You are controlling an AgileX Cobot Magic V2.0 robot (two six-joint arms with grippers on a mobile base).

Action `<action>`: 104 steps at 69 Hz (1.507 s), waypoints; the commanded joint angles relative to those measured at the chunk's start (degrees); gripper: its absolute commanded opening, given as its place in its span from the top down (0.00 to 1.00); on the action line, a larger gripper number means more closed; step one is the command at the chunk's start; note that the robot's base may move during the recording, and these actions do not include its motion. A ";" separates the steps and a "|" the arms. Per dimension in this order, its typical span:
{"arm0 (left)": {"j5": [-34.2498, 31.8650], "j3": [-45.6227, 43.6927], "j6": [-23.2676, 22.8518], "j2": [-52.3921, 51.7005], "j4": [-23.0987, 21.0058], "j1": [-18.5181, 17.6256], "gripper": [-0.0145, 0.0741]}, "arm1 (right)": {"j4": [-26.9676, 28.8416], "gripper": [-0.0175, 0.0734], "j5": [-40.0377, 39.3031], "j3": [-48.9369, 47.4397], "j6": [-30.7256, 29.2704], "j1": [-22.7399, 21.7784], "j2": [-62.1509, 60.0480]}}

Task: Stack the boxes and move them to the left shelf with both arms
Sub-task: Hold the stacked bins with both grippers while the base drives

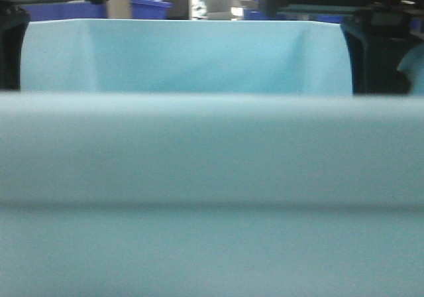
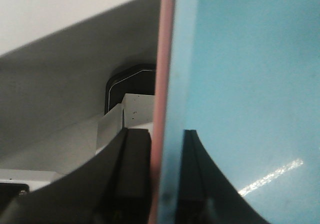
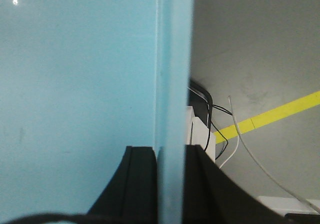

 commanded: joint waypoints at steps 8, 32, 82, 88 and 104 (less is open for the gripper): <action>5.10 -1.89 -0.75 -2.12 0.01 -0.65 0.85 | -0.76 0.75 -0.93 -1.81 -0.29 0.18 -2.15; 5.10 -1.89 -0.75 -2.12 0.01 -0.65 0.85 | -0.76 0.75 -0.93 -1.81 -0.29 0.18 -2.15; 5.10 -1.89 -0.75 -2.12 0.01 -0.65 0.85 | -0.76 0.75 -0.68 -1.81 -0.29 0.18 -2.15; 5.10 -1.89 -0.75 -2.12 0.01 -0.65 0.85 | -0.76 0.75 -0.68 -1.81 -0.29 0.18 -2.15; 5.10 -1.89 -0.75 -2.12 0.01 -0.65 0.85 | -0.76 0.75 -0.68 -1.81 -0.29 0.18 -2.15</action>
